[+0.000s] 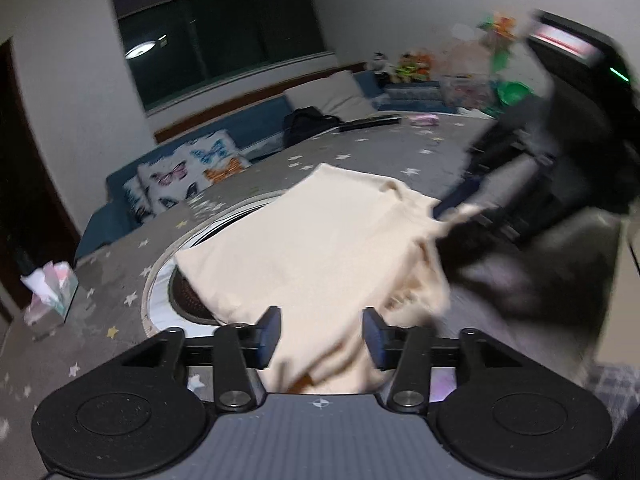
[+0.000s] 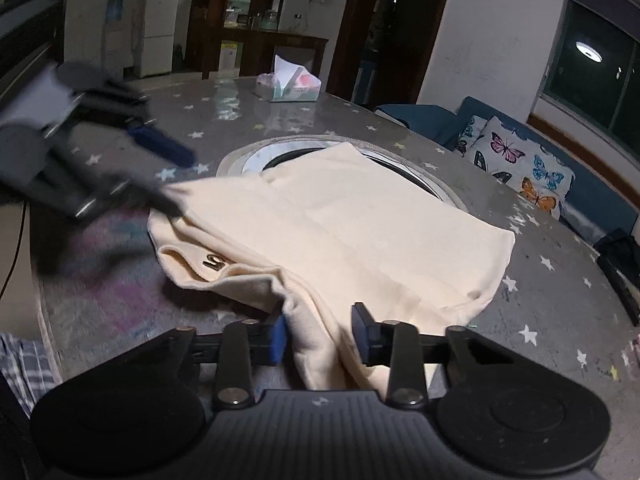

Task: Fold clothes
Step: 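Grasp the shirt hem with the right gripper while the left gripper grasps the hem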

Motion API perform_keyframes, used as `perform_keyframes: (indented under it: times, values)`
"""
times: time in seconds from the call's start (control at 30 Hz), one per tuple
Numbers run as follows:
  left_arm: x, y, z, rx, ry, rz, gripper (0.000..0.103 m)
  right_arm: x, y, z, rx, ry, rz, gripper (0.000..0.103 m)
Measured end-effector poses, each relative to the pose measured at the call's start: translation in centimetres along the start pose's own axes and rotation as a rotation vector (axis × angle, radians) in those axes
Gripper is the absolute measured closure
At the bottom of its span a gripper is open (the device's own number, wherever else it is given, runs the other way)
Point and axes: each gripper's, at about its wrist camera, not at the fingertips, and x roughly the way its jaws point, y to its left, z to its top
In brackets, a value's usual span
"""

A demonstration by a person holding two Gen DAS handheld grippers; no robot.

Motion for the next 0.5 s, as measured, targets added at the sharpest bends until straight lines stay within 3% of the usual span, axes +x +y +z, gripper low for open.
perform_keyframes:
  times: [0.17,0.3,0.33,0.37,0.43,0.47,0.5]
  values:
    - [0.4,-2.9,-0.6,0.119,-0.007,-0.009,0.032,-0.1,-0.3,0.3,0.040,0.006,0.014,0.087]
    - [2.5,-4.2,-0.3,0.148,-0.005,0.033,0.032,-0.3,-0.4,0.6,0.061,-0.006,0.012,0.087]
    - [3.2,-4.3,-0.2,0.141,0.000,0.046,0.041,-0.3,-0.4,0.6,0.061,-0.009,0.011,0.087]
    - [3.8,-4.1,0.0,0.121,0.012,0.048,0.061,-0.4,-0.4,0.7,0.062,-0.010,0.013,0.087]
    - [4.9,-3.6,0.5,0.077,0.037,0.050,0.081,-0.5,-0.3,0.6,0.054,-0.013,0.007,0.079]
    - [5.2,-3.2,0.8,0.057,0.038,0.053,0.084,-0.6,-0.1,0.5,0.040,-0.015,0.002,0.076]
    - [5.3,-2.7,1.1,0.039,0.034,0.052,0.086,-0.7,0.1,0.4,0.021,-0.017,-0.001,0.066]
